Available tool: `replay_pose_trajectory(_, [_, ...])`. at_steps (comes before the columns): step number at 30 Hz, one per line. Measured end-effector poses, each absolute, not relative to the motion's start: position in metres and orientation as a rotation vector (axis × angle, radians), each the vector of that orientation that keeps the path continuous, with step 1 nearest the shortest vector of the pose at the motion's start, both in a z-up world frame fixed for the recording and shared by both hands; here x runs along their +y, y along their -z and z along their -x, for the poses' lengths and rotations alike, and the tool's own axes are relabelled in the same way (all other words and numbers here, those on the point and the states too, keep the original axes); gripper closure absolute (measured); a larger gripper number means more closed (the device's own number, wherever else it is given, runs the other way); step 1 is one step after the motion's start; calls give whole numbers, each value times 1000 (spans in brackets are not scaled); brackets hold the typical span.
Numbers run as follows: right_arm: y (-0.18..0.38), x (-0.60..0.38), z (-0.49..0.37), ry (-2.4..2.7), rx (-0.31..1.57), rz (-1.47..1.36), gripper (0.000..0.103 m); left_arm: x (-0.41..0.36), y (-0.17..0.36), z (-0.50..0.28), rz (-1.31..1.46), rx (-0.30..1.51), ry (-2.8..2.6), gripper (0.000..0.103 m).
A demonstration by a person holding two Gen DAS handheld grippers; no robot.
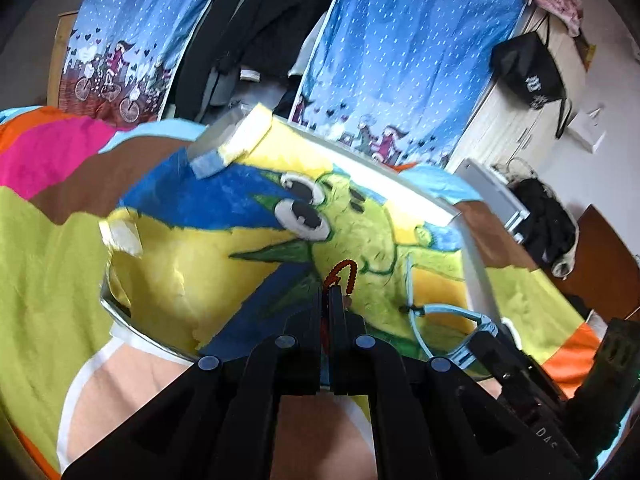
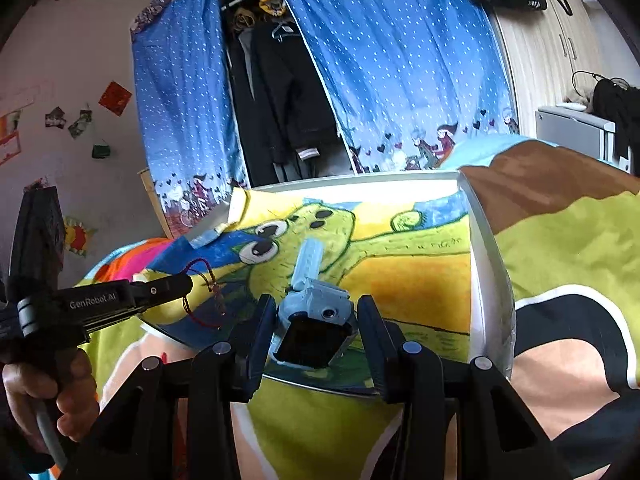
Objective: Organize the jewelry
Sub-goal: 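Lift the blue watch with the right gripper and carry it into the white tray, then open the right gripper to release the watch inside the tray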
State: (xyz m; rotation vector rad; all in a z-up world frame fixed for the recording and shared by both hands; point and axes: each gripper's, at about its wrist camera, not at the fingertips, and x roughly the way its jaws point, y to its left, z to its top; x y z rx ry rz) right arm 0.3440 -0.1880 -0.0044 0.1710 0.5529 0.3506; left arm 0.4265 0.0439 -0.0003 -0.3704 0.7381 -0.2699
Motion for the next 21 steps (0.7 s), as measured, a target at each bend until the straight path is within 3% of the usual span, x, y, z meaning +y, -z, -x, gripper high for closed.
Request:
replay_pose_trajectory(6, [12, -192, -343, -336, 591, -158, 62, 39, 13, -429, 323, 792, 221, 101])
replay_pose_trajectory(8, [11, -194, -342, -333, 593, -157, 59, 40, 12, -427, 319, 798, 212, 92])
replay_pose_trajectory(10, [6, -196, -339, -326, 591, -143, 54, 43, 8, -422, 333, 781, 201, 60])
replay_pose_trajectory(12, [0, -199, -332, -318, 574, -127, 45, 49, 0, -410, 359, 731, 193, 46])
replay_pose_trajectory(15, [-8, -203, -321, -310, 550, -112, 36, 51, -14, -395, 322, 704, 191, 39])
replay_pose_trajectory(16, [-11, -204, -316, -308, 544, -109, 34, 51, -18, -389, 303, 696, 181, 31])
replay_pose_trajectory(21, [-27, -206, -289, -318, 497, -98, 10, 52, -38, -348, 238, 605, 145, 14])
